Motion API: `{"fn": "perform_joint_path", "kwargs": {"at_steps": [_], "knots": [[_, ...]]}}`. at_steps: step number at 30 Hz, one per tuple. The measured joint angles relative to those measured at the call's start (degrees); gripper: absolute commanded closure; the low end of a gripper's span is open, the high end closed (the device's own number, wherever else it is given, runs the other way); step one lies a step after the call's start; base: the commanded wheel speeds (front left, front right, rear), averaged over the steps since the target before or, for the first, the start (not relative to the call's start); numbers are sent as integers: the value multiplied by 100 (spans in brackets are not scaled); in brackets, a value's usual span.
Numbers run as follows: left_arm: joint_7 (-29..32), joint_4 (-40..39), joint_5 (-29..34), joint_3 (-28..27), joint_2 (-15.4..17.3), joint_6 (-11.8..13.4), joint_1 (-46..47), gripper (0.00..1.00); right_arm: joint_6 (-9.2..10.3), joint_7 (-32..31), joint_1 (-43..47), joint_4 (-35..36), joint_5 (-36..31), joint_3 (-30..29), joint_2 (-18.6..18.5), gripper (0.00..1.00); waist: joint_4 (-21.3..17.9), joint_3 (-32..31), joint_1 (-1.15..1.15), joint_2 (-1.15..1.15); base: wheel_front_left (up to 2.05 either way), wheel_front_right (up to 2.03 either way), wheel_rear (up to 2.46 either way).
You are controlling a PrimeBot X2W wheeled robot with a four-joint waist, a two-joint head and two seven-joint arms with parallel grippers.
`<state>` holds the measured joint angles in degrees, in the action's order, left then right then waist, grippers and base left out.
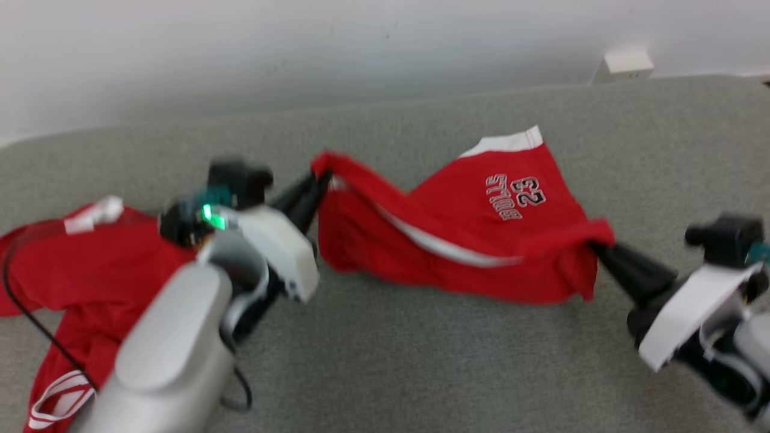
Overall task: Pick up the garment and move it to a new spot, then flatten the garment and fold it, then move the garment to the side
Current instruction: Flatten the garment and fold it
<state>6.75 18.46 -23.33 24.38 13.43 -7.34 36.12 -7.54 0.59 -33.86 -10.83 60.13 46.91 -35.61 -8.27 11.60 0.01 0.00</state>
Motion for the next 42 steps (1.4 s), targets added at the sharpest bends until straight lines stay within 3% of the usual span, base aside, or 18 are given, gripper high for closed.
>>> {"fn": "perform_joint_path", "kwargs": {"at_steps": [7, 16, 25, 31, 36, 42], "knots": [[531, 979, -383, 313, 165, -4, 2249, 100, 0, -460, -2131, -355, 612, 240, -253, 100, -3, 806, 0, 0, 0, 0, 0], [264, 2601, -662, 193, -49, -10, 4463, 100, 0, 311, -4338, -1704, 778, 243, 243, 100, -41, 1603, 2, 0, 0, 0, 0], [-159, 3813, -945, -103, -403, 5, 5722, 100, -1, 994, -5556, -2360, 813, 485, 309, 100, -23, 1495, 1, 0, 0, 0, 0], [-223, 4259, -1031, 51, -481, -4, 5895, 100, -1, 1098, -5653, -2335, 1001, 926, 234, 100, -46, 1422, 1, 0, 0, 0, 0], [105, 4116, -1323, 727, -502, -13, 5176, 100, -1, 880, -5079, -2026, 1190, 1649, 45, 100, -40, 1231, 0, 0, 0, 0, 0], [533, 3477, -2051, 1457, -36, -13, 3870, 100, -1, 356, -4206, -1296, 1543, 2446, -260, 100, -73, 788, 0, 0, 0, 0, 0]]}}
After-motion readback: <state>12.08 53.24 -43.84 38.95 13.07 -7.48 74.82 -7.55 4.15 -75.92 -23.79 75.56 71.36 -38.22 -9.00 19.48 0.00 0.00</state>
